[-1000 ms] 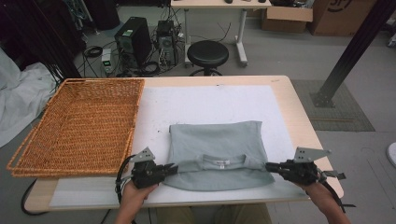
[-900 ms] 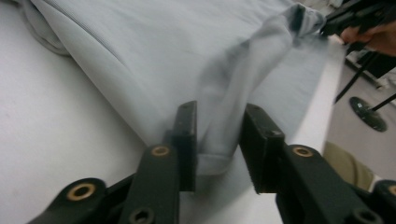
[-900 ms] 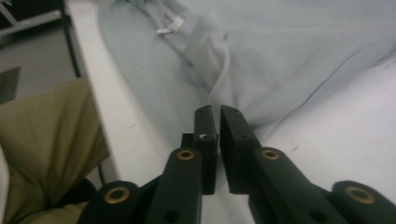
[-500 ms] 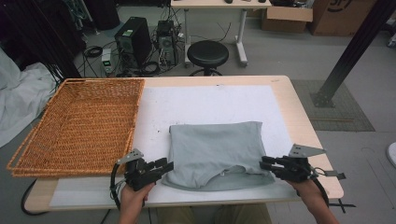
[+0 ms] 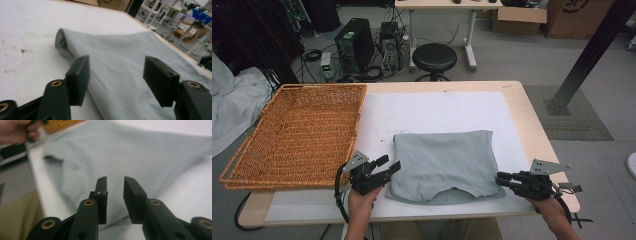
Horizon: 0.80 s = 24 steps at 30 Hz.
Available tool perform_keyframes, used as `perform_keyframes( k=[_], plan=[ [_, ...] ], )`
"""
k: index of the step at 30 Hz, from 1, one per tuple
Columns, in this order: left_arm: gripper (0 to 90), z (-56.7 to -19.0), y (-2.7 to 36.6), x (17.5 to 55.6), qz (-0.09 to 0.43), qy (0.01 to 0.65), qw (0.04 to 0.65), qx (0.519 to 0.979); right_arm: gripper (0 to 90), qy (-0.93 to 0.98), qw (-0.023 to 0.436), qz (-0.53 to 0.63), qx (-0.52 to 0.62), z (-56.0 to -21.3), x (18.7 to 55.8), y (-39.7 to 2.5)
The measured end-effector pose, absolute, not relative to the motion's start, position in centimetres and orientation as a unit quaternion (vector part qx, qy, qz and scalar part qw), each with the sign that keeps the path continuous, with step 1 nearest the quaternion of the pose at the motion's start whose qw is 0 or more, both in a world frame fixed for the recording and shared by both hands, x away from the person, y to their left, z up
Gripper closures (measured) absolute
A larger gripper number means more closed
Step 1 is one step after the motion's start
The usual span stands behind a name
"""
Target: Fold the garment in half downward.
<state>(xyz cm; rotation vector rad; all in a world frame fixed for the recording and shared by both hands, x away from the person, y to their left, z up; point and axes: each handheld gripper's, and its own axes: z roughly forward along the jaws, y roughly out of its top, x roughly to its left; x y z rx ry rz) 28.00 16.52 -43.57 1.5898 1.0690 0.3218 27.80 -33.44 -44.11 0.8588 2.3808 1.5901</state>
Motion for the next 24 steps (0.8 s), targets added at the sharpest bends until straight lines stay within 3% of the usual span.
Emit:
perform_keyframes(
  k=[3, 6, 10, 12, 20, 22, 24],
  plan=[
    [35.5, -43.2, 16.0, 28.4, 0.165, 0.443, 0.557, 0.682, 65.5, 0.765, 0.109, 0.548, 0.321, -44.3, 28.3, -34.0],
    [32.5, -42.9, 15.8, 28.9, 0.175, 0.448, 0.558, 0.677, 51.6, 0.734, 0.143, 0.564, 0.349, -44.5, 28.6, -34.4],
    [15.6, -42.6, 15.6, 29.6, 0.204, 0.478, 0.552, 0.653, 36.4, 0.702, 0.194, 0.565, 0.387, -44.3, 29.3, -34.9],
    [15.7, -42.5, 15.6, 29.9, 0.216, 0.479, 0.550, 0.649, 28.3, 0.688, 0.217, 0.564, 0.401, -44.3, 29.5, -35.1],
    [15.8, -42.5, 15.2, 30.1, 0.218, 0.474, 0.548, 0.654, 17.1, 0.706, 0.208, 0.548, 0.398, -44.0, 29.5, -33.4],
    [15.9, -42.6, 15.2, 30.2, 0.219, 0.476, 0.548, 0.652, 22.0, 0.727, 0.184, 0.543, 0.379, -43.8, 29.5, -31.7],
    [15.8, -42.7, 15.2, 30.2, 0.218, 0.478, 0.545, 0.653, 52.6, 0.762, 0.163, 0.527, 0.338, -43.6, 29.0, -29.6]
  ],
)
